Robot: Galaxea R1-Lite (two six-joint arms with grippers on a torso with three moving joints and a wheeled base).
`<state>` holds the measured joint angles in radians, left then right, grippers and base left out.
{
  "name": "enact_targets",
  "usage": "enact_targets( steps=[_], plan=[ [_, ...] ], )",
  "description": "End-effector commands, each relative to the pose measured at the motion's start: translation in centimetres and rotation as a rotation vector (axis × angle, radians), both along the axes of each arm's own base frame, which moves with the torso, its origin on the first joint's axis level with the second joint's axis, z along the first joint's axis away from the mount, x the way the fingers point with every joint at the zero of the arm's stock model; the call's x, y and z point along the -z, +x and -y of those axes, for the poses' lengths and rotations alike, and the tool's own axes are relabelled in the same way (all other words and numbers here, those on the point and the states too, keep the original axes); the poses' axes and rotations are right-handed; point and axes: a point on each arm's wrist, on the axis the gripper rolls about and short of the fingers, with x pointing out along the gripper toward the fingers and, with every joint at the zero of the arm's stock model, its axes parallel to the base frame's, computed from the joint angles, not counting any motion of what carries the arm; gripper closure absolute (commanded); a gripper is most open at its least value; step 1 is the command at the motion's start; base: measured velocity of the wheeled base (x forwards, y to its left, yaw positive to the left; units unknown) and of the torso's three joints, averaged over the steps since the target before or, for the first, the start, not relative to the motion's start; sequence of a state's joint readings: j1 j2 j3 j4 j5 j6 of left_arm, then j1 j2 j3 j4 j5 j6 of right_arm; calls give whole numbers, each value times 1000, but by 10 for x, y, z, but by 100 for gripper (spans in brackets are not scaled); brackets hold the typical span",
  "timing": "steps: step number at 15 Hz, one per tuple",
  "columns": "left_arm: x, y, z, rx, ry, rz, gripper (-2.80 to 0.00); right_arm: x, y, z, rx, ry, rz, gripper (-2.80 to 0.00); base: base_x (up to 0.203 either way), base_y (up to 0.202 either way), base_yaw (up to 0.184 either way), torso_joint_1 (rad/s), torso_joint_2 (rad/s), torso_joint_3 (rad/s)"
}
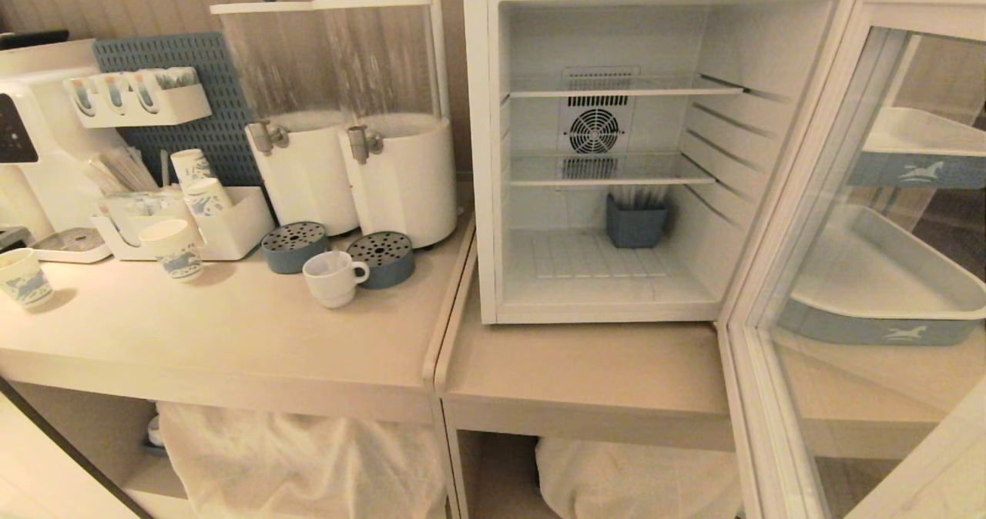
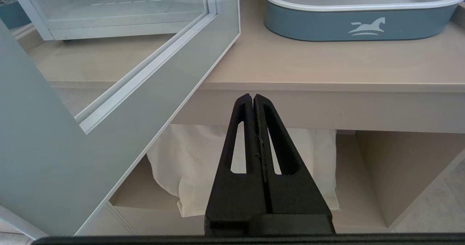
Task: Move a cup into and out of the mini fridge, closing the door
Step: Put the ceramic cup in the freezer
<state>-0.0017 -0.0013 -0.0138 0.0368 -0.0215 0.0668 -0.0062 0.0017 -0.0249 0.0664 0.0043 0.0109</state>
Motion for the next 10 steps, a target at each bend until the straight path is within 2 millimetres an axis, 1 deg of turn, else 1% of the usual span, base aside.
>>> enact_targets(
  steps=[1, 3, 4, 10],
  plan=[
    [0, 0, 0, 0, 1, -3, 0, 0, 0, 0, 0, 0, -3, 0, 0, 0, 0, 0, 0, 0],
    [0, 0, 0, 0, -1, -1, 0, 0, 0, 0, 0, 0, -3, 0, 0, 0, 0, 0, 0, 0],
    [0, 0, 0, 0, -1, -1, 0, 0, 0, 0, 0, 0, -2, 0, -127, 0, -1, 5, 7, -2],
    [0, 0, 0, 1, -5, -1, 0, 0, 0, 0, 0, 0, -3, 0, -192, 0, 0, 3, -1, 2]
  ],
)
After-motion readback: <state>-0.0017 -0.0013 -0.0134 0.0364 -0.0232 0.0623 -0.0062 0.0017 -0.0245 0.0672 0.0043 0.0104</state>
